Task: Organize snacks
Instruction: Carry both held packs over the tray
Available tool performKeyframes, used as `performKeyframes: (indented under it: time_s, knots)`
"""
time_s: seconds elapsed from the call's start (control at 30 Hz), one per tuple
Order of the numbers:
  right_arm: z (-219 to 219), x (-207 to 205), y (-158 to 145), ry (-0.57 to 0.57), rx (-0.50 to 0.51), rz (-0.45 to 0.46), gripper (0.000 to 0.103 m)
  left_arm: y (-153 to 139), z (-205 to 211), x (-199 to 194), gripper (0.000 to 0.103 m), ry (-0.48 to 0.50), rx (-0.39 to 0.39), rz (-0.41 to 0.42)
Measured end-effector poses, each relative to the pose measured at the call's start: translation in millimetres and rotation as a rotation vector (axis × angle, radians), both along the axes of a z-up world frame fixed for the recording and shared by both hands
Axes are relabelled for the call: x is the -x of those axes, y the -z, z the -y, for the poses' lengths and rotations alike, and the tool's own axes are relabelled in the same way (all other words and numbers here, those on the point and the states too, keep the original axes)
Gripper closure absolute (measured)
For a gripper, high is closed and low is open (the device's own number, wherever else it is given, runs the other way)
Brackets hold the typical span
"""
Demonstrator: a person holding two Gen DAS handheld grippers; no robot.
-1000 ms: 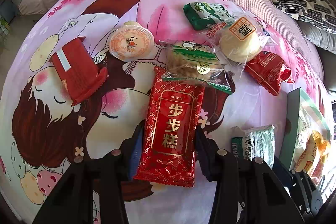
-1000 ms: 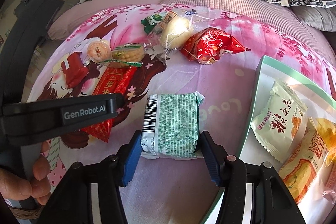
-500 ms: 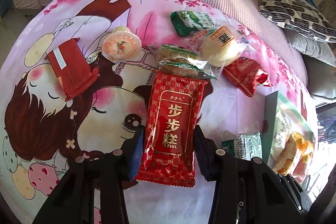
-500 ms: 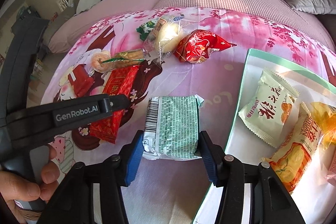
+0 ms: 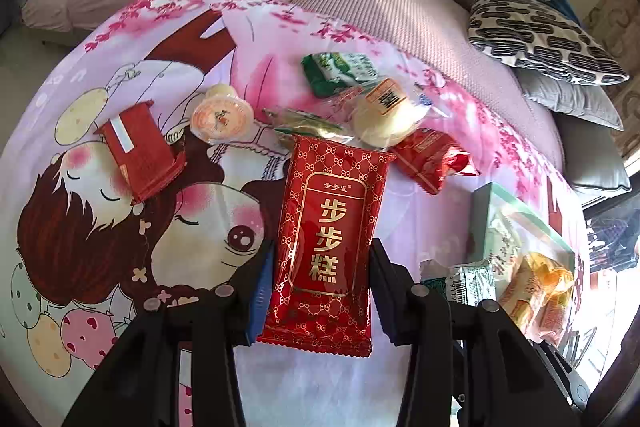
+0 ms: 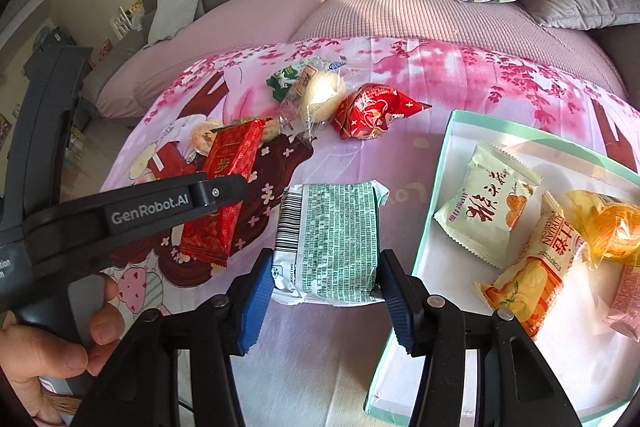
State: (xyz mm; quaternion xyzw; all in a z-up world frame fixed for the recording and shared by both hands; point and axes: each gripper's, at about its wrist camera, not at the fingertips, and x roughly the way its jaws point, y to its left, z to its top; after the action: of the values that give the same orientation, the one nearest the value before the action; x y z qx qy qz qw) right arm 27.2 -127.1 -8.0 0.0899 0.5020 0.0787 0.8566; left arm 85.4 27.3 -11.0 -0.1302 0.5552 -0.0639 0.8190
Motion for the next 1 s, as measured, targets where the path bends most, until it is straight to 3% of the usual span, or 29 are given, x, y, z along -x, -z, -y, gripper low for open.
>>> performKeyframes:
  time_s: [0.5, 1.0]
  knots:
    - [28.0, 15.0, -23.5, 0.086, 0.007, 0.052, 0.048, -29.2, 16.3, 10.7, 0.057, 0.051, -0.014, 0.107]
    - [138.4, 49.9, -49.3, 0.442, 0.074, 0.104, 0.048, -43.6, 98.5, 37.4, 0.057, 0.296, -0.050, 0.162]
